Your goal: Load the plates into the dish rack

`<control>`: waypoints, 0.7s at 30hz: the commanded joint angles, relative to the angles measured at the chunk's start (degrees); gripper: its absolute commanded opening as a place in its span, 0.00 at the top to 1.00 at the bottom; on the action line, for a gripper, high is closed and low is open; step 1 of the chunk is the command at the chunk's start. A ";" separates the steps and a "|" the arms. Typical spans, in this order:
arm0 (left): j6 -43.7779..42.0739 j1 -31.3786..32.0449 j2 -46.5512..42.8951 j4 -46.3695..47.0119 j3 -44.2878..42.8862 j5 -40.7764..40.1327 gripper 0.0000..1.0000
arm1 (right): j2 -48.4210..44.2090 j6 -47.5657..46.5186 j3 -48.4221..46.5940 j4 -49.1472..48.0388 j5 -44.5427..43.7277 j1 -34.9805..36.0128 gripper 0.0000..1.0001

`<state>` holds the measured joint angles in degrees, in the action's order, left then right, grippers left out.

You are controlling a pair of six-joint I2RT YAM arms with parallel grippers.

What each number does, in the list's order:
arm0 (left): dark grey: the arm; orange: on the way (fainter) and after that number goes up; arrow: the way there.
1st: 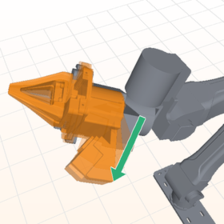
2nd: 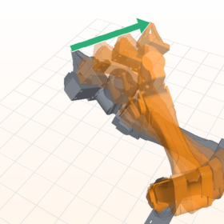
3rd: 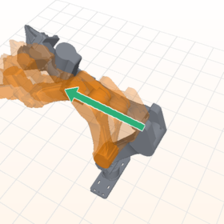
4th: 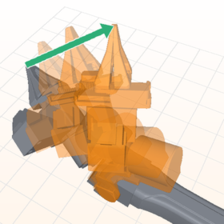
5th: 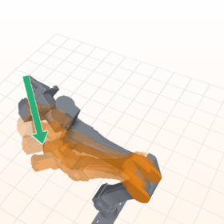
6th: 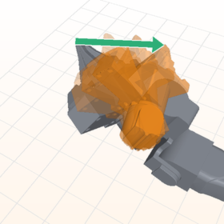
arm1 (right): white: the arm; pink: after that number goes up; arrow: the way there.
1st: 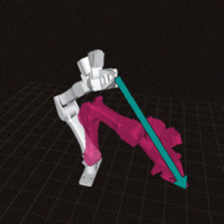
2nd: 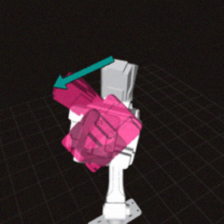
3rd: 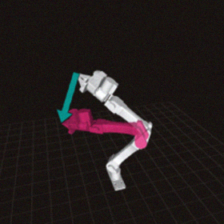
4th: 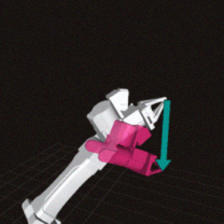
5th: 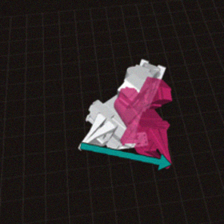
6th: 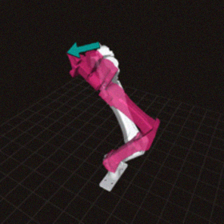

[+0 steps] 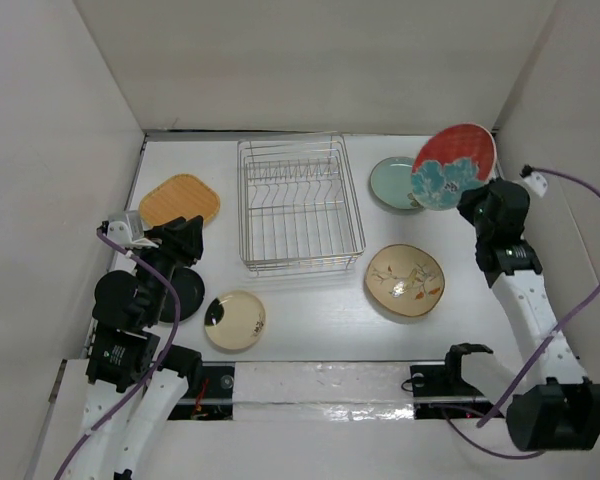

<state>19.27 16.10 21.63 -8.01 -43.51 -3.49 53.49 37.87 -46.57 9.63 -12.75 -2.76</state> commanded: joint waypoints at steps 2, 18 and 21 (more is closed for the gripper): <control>-0.72 0.34 -0.53 2.39 -0.09 0.50 0.60 | 7.55 -6.92 -17.48 -6.47 -9.11 14.78 1.00; -0.81 0.34 -1.50 2.56 0.00 0.41 0.59 | 43.88 -16.77 -58.54 7.94 -31.71 35.20 1.00; -0.81 0.34 -1.41 2.47 0.00 0.41 0.59 | 45.99 -17.12 -60.04 8.13 -34.88 36.51 1.00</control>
<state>19.07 16.10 20.75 -7.99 -43.51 -3.46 102.21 20.53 -99.44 26.68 -38.35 32.67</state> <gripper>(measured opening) 0.408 0.126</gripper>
